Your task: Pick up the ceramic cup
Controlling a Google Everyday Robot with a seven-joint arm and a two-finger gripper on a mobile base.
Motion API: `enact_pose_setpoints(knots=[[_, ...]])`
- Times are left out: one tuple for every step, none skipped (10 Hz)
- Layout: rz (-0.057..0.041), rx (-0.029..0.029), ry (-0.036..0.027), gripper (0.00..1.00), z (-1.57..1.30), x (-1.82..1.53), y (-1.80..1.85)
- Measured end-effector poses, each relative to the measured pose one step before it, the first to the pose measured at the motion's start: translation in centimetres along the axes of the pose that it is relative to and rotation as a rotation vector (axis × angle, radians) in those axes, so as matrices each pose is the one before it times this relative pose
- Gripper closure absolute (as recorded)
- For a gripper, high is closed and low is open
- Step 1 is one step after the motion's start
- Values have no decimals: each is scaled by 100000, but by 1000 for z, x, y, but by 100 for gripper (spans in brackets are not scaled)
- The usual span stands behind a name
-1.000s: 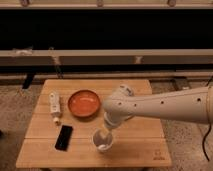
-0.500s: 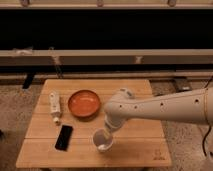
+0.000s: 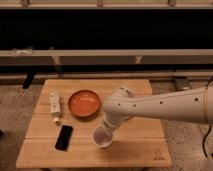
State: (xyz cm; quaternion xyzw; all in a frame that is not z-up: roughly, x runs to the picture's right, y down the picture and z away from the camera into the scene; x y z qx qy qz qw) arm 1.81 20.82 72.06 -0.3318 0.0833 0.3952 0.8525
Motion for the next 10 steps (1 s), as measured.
enact_pose_setpoints(knots=[[128,1130,-1111,100,-1111,-256,-24],[-292,1015,-935,100,-1018,-247,-15],[-584,1605,-1021,100,-1400,-299,-109],[-776,1472,-952,100,-1236,-314,-95],[-1287,1660,-1057,100,-1264,-325,-145],[-1660,1672,-1148,100,-1125,-383,-124],[-1229,825,-511,100,-491,-271,-35],[-337,24,-31,100,-2,-79,62],[-40,71,-91,100,-17,-31,-19],[-128,154,-22,100,4,-7,-37]])
